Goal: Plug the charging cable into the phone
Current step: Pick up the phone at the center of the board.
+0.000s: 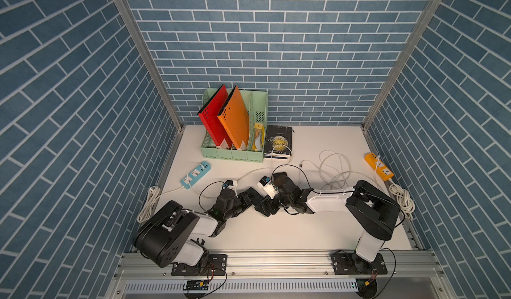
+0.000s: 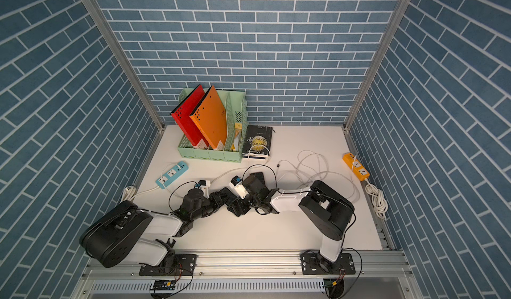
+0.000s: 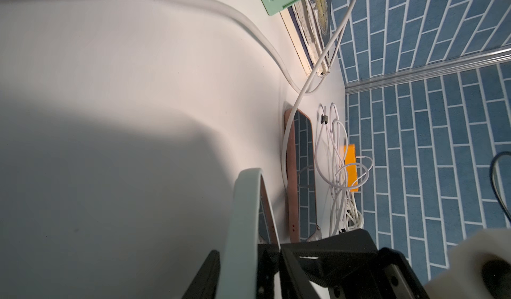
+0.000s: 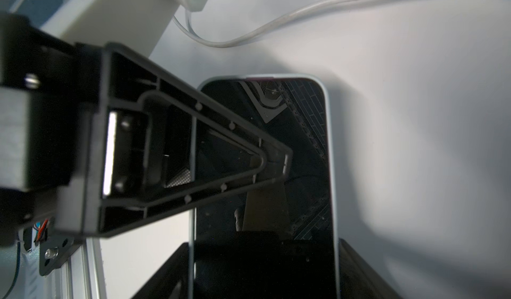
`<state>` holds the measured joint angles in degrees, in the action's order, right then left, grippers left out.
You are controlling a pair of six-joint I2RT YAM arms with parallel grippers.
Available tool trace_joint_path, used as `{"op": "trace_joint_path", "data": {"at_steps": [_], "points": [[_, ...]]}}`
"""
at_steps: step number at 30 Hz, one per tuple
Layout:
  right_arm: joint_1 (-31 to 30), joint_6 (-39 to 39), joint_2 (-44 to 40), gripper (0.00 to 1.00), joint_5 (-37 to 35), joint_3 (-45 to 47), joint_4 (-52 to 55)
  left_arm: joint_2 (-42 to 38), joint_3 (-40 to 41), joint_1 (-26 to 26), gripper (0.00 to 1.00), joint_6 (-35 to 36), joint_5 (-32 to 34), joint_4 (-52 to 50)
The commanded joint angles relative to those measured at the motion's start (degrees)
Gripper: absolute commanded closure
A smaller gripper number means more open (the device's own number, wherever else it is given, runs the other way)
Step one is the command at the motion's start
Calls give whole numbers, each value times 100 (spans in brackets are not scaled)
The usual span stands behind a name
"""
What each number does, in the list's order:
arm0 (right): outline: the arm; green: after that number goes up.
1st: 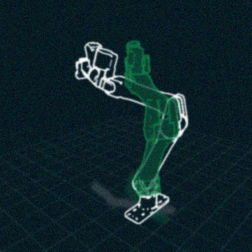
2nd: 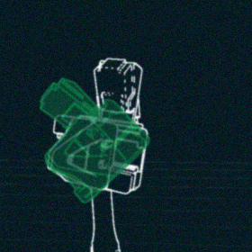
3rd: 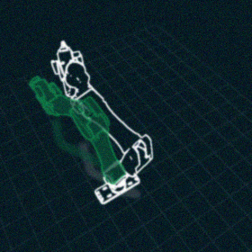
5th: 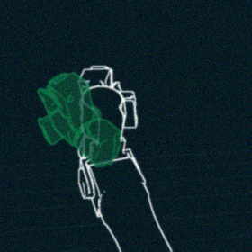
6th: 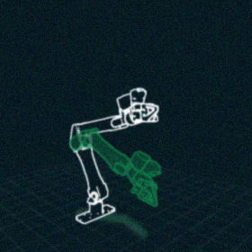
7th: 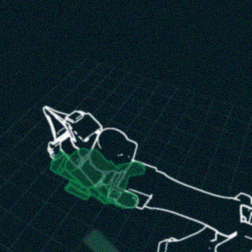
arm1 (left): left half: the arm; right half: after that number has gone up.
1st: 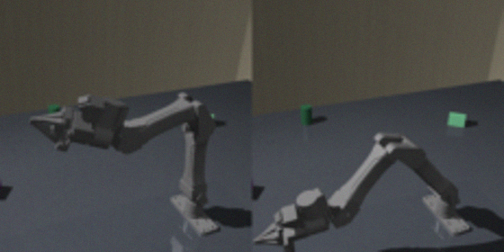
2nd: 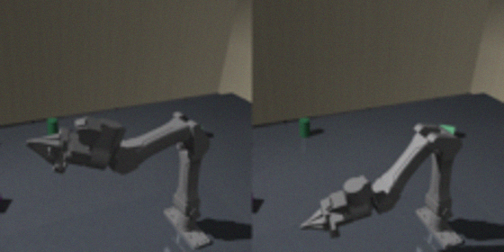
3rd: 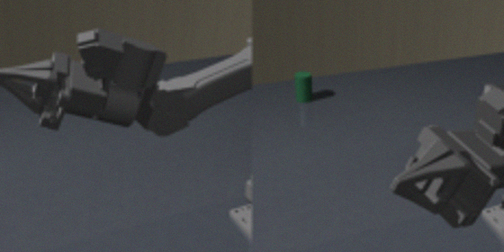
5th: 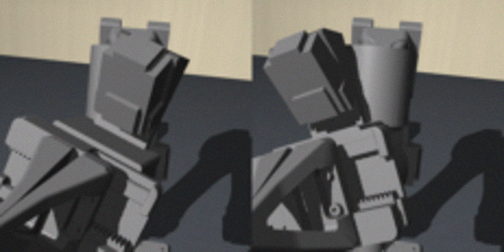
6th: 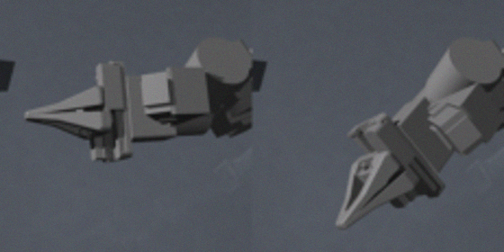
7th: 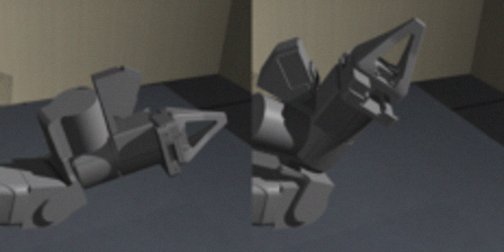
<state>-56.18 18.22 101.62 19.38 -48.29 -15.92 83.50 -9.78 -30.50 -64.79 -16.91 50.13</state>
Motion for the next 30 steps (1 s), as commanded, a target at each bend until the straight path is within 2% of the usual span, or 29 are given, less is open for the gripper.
{"op": "trace_joint_path", "data": {"at_steps": [1, 3, 8, 11, 14, 17, 23, 27, 30], "points": [[26, 112, -59, 51, 120, 25, -363, 66, -93, -48, 72, -32, -50, 355], [41, 88, -71, 47, 99, 42, -359, 48, -77, -43, 77, -20, -18, 340], [152, -64, -275, 28, 27, 88, -219, -1, -114, -37, 99, 116, 85, 186], [367, -162, -708, 20, 4, 230, -104, -21, -253, -27, 100, 359, 129, -14], [758, -174, -1246, 18, 35, 444, -4, -116, -378, -16, 100, 593, 134, -202], [1310, -89, -1808, 18, -6, 749, 88, -344, -482, 15, 100, 875, 244, -554], [2153, -74, -2278, 21, -698, 926, 997, -861, -373, 62, 100, 1141, 352, -804], [2414, -108, -2384, 33, -1432, 1016, 1378, -1018, -318, 71, 100, 1217, 324, -917], [2543, -58, -2380, 44, -1365, 1106, 1415, -1093, -273, 76, 100, 1223, 321, -943]]}}
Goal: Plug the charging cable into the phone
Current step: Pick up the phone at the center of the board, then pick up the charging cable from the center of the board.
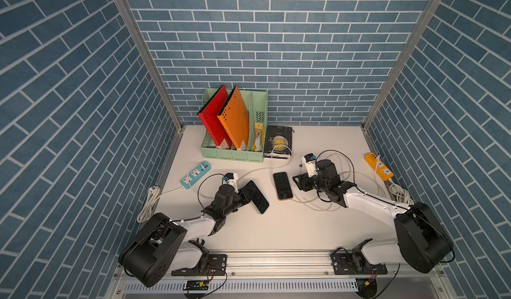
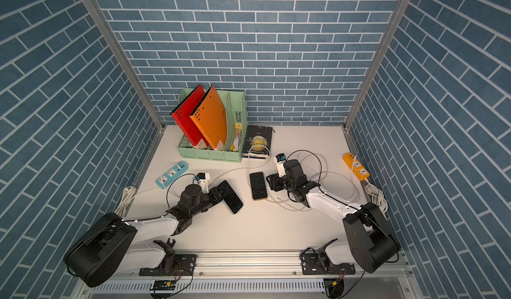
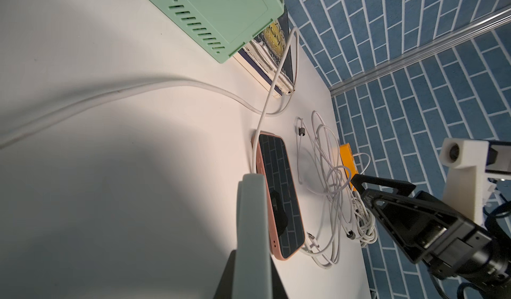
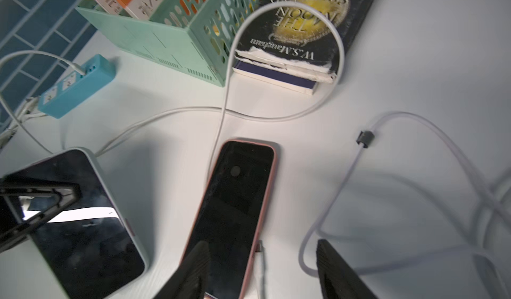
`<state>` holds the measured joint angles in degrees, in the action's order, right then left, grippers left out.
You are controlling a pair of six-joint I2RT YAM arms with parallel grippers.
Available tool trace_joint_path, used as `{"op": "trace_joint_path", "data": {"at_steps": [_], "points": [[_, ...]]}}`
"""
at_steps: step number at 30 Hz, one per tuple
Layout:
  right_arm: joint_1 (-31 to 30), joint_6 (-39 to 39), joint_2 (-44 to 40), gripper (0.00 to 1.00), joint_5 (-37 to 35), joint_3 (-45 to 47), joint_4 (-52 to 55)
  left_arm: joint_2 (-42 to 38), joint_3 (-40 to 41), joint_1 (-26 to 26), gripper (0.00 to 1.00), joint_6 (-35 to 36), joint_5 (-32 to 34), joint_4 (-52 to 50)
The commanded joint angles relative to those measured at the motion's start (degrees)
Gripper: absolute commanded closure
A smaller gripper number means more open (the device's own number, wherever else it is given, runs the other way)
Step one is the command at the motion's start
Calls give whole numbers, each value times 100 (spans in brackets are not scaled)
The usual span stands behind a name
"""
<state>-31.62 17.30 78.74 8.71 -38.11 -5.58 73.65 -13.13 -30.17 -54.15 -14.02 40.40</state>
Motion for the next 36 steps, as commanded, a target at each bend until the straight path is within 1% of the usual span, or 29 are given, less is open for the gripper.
{"op": "trace_joint_path", "data": {"at_steps": [1, 3, 5, 9, 13, 17, 18, 20, 21, 22, 24, 27, 29, 31, 34, 36], "points": [[93, 29, -69, 48, -307, 85, 447, -135, 72, 46, 100, 159, 37, 29], [98, 50, -59, 54, -328, 155, 504, -172, 91, 41, 100, 159, 29, 27], [95, 78, -80, 56, -215, 247, 548, -215, 108, 44, 100, 150, 18, 29], [88, 67, -186, 59, -267, 427, 735, -274, 126, 38, 100, 149, 15, 5], [88, 61, -498, 59, -234, 636, 744, -310, 131, 44, 100, 149, 18, -32], [85, 59, -658, 60, -466, 578, 934, -300, 125, 44, 100, 151, 39, -49], [85, 68, -647, 63, -513, 582, 924, -315, 127, 39, 100, 154, 35, -50], [87, 88, -574, 74, -468, 566, 967, -310, 149, 43, 100, 151, 38, -49], [89, 96, -551, 77, -468, 572, 998, -324, 145, 44, 100, 150, 35, -50], [85, 98, -545, 81, -467, 591, 1014, -331, 157, 39, 100, 146, 35, -46], [73, 82, -583, 83, -467, 622, 1107, -347, 163, 40, 100, 136, 36, -46], [-4, 145, -796, 83, -531, 679, 1215, -375, 162, 41, 100, 145, 35, -74], [-91, 216, -862, 80, -596, 679, 1310, -388, 154, 47, 100, 158, 44, -91], [-186, 247, -770, 74, -663, 643, 1454, -382, 144, 46, 100, 159, 40, -94], [-387, 294, -484, 68, -910, 579, 1606, -361, 143, 41, 100, 163, 45, -94], [-487, 386, -343, 67, -1034, 573, 1623, -349, 154, 45, 100, 186, 73, -105]]}}
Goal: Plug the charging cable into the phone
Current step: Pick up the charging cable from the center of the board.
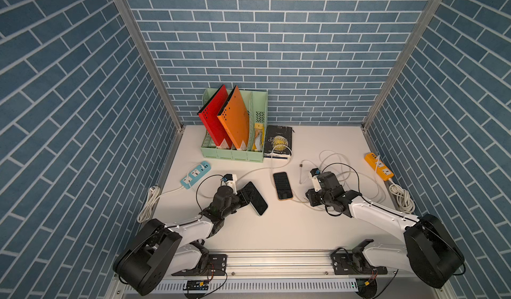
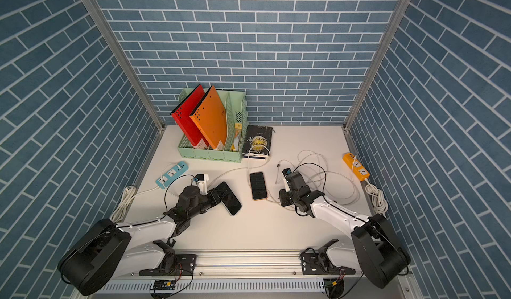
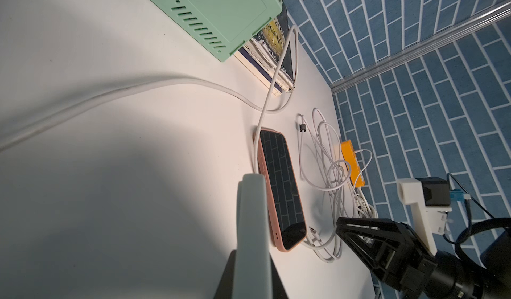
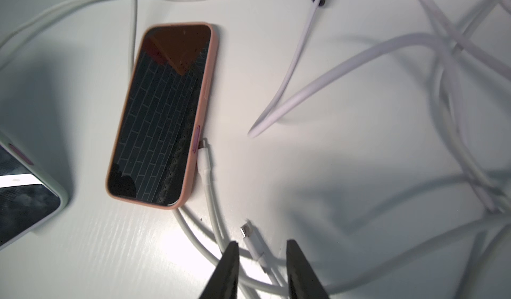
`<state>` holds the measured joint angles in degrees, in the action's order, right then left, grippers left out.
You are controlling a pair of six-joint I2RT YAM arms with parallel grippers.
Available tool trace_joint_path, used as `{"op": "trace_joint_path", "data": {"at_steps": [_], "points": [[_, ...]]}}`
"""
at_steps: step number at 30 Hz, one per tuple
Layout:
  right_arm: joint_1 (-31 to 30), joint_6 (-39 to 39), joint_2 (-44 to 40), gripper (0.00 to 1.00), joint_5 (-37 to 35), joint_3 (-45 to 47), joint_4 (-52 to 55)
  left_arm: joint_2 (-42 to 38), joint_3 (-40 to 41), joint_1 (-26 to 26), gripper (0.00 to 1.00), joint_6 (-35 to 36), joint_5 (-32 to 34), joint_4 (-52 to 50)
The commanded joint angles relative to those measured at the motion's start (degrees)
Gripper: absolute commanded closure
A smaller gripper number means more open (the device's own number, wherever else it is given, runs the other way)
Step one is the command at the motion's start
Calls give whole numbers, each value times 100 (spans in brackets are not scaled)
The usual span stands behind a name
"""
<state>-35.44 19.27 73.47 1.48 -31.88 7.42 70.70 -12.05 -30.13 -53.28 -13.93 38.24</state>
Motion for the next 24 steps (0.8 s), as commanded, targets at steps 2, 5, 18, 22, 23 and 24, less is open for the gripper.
{"op": "trace_joint_path", "data": {"at_steps": [2, 5, 18, 22, 23, 24], "points": [[-156, 224, 232, 68, -271, -41, 338, -39, 52, 40, 100, 126, 109, 45], [-221, 285, 116, 70, -345, 24, 334, -18, 7, 40, 100, 177, 112, -44], [-340, 431, -404, 75, -416, 98, 683, -152, 68, 50, 100, 219, 166, -123], [-522, 560, -171, 76, -457, -67, 921, -159, 25, 45, 100, 262, 203, -215], [-571, 595, -164, 76, -484, -80, 946, -161, 22, 49, 100, 275, 217, -249], [-595, 622, -185, 76, -530, -81, 967, -161, 26, 50, 100, 284, 230, -267]]}}
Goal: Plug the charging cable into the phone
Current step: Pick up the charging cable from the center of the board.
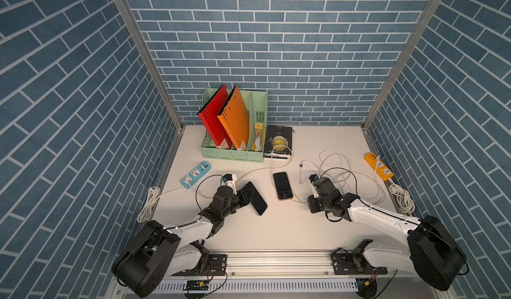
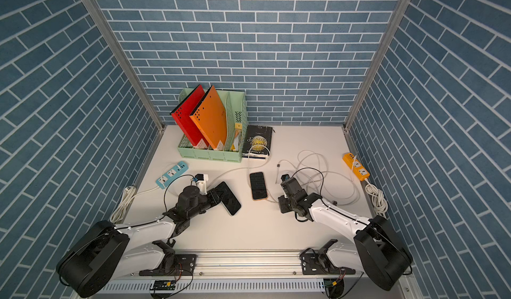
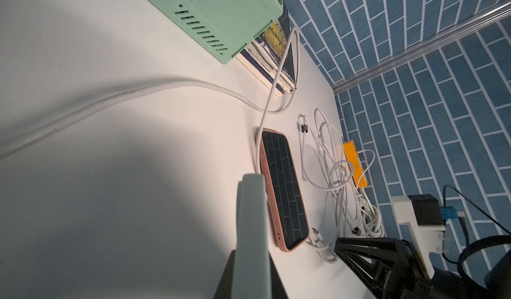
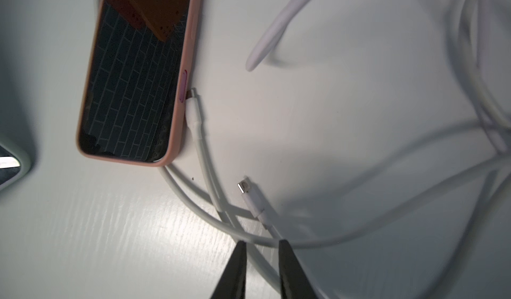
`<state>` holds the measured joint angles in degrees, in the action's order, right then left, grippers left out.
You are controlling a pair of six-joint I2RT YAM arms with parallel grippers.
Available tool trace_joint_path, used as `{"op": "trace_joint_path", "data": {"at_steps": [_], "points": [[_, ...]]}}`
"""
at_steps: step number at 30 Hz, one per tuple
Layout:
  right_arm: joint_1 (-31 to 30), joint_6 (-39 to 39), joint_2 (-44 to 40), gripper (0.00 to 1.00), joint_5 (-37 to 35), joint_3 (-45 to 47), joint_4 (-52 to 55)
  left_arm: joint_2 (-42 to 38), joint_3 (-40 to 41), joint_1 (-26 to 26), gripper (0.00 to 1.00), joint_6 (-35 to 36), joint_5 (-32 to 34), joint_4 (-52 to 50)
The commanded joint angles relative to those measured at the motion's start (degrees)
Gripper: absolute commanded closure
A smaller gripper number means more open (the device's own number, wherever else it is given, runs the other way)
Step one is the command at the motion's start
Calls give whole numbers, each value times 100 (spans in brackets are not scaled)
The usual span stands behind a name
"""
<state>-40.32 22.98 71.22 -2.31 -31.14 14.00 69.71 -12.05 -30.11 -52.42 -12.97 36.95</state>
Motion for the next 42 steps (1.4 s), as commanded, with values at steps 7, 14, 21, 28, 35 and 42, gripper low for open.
{"op": "trace_joint_path", "data": {"at_steps": [7, 14, 21, 28, 35, 42], "points": [[-118, 303, 59, 76, -344, -122, 380, -41, -22, 41, 100, 244, 133, -183], [61, 124, 419, 75, -273, -119, 158, -54, 19, 48, 100, 248, 128, -179], [294, -60, 391, 75, -261, -314, 132, -39, 9, 48, 100, 235, 111, -171], [378, -192, 609, 73, -210, -505, 161, -37, 19, 44, 100, 244, 111, -192], [449, -338, 933, 63, -102, -649, 112, -2, -13, 48, 100, 265, 100, -238], [447, -429, 1214, 63, 83, -804, -8, -19, -34, 45, 100, 284, 102, -276]]}}
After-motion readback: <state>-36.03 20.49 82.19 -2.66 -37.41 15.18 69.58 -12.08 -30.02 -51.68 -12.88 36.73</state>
